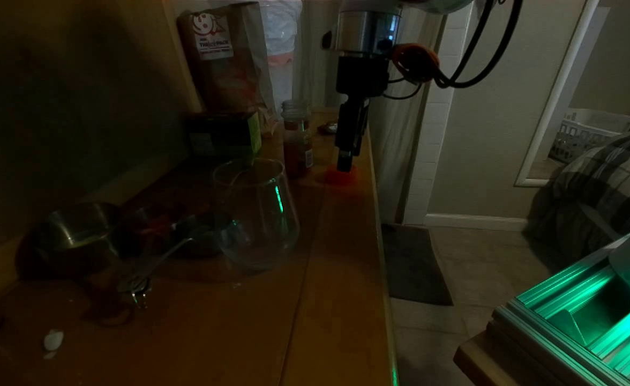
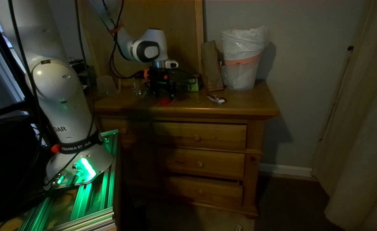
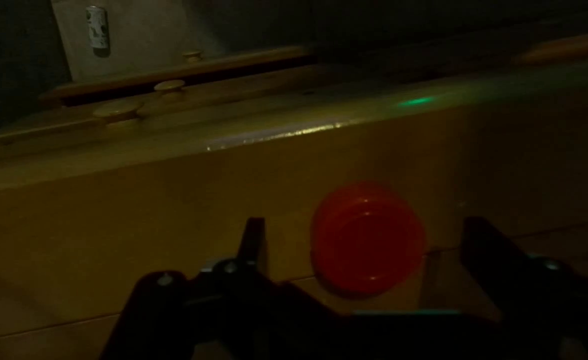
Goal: Put the orange lid on the bottle
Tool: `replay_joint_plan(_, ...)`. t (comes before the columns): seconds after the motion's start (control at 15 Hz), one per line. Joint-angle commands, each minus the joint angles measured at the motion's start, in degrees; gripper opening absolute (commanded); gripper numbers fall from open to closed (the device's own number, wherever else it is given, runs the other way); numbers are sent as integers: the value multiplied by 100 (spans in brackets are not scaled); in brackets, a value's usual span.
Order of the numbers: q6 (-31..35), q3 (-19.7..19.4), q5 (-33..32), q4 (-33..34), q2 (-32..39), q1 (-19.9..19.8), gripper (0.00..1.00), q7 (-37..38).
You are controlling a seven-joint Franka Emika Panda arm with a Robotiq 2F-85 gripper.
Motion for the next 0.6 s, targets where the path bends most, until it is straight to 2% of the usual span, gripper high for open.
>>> replay_joint_plan(0.0,121,39,-78,151,213,-96,74,12)
replay_joint_plan(0.2,147,53,-94,186,250,-114,50,25)
replay_joint_plan(0.4,153,60,-74,199,256,-120,32,10)
replay_joint_plan(0.53,148,60,-89,203,258,-121,32,17)
